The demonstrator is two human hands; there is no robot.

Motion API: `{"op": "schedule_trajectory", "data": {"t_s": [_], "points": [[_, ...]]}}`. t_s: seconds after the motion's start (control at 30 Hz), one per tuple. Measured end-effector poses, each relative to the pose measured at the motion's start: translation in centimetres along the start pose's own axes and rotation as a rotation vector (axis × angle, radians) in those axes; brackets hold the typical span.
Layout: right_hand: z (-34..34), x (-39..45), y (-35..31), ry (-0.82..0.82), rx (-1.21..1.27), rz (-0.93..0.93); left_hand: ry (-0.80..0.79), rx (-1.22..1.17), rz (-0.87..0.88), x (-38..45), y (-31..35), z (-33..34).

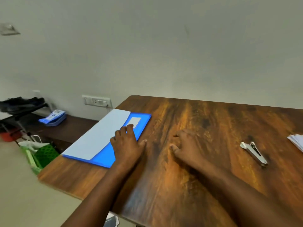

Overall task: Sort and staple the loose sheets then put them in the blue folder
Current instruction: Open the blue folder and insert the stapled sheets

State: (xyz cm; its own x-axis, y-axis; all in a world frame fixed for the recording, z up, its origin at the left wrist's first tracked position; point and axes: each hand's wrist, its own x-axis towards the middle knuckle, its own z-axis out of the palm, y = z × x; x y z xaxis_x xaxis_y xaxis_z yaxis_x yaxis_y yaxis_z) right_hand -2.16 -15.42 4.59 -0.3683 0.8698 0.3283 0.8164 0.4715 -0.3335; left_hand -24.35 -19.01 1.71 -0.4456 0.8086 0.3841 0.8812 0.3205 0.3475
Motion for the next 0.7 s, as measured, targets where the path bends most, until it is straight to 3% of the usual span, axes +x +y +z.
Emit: {"op": "schedule_trajectory", "data": {"t_s": [0.17, 0.3, 0.7], "points": [[3.4, 1.7, -5.5, -0.075, -0.005, -0.121, -0.164, 0.114, -0.063, 1.0, -4.2, 0.4], [4.8, 2.3, -6.2, -0.081, -0.039, -0.149, -0.233, 0.152, 0.020, 0.8, -3.8, 0.9], [1.2, -0.5, 4.7, -0.048, 0.029, 0.011, -0.409, 0.139, 0.374, -7.2, 7.5, 1.0]]}}
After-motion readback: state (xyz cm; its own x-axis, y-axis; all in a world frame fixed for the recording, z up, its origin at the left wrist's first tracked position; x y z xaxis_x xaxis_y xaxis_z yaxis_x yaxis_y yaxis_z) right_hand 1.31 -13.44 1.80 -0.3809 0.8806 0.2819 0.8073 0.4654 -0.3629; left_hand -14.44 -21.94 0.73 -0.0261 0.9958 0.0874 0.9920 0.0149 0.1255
